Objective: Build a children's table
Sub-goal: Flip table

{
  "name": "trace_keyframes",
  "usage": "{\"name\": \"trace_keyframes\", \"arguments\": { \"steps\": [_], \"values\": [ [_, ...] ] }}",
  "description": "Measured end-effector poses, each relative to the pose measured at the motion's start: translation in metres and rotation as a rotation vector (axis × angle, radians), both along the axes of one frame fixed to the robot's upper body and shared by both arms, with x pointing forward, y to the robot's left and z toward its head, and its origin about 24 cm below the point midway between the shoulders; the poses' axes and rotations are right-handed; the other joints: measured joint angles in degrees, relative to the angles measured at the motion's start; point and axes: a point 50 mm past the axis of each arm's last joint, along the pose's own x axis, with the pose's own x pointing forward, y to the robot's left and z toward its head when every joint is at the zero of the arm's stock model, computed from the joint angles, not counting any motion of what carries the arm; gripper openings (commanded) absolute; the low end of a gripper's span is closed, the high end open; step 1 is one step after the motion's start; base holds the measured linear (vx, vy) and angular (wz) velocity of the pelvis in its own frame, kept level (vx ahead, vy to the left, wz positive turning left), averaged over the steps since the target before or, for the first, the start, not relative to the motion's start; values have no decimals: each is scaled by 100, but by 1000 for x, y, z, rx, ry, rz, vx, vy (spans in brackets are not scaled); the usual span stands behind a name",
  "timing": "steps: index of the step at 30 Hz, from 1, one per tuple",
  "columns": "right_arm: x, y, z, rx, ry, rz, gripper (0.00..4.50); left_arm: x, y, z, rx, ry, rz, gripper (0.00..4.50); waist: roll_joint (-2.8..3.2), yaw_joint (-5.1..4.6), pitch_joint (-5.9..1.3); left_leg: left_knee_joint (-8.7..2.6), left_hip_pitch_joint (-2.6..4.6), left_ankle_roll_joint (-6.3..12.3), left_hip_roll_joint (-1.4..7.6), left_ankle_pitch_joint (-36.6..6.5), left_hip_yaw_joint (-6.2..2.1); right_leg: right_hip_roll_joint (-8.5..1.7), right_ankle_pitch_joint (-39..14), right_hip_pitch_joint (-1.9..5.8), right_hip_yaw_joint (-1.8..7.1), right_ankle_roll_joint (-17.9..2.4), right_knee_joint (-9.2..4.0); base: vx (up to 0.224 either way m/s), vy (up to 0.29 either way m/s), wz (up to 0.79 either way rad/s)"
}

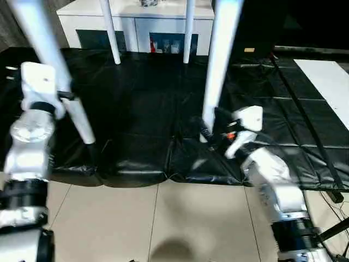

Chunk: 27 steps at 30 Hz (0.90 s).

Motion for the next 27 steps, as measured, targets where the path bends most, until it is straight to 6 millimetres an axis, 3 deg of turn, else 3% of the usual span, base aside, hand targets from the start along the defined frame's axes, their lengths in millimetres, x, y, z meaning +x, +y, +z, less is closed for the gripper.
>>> {"name": "trace_keyframes", "arguments": {
  "steps": [7, 13, 27],
  "values": [
    [-5, 1, -1, 0, 22, -6, 408, -3, 17, 3, -16, -15, 56, 431, 0, 0, -1, -9, -63, -1, 1, 29, -4, 4, 14, -43, -7, -31, -25, 0, 0, 0],
    [-6, 1, -3, -19, 27, -31, 408, -5, -2, 4, -197, -115, -187, 431, -30, 85, -12, -17, -76, 1, 4, 28, 4, -2, 16, -43, -12, -33, -53, 0, 0, 0],
    [-18, -9, -9, -12, 51, -93, 408, -50, 24, -17, -305, -178, -212, 442, -41, 65, -11, -33, -74, 19, 10, 17, 11, 0, 16, -42, -15, -30, -70, 0, 0, 0]
  ]
}}
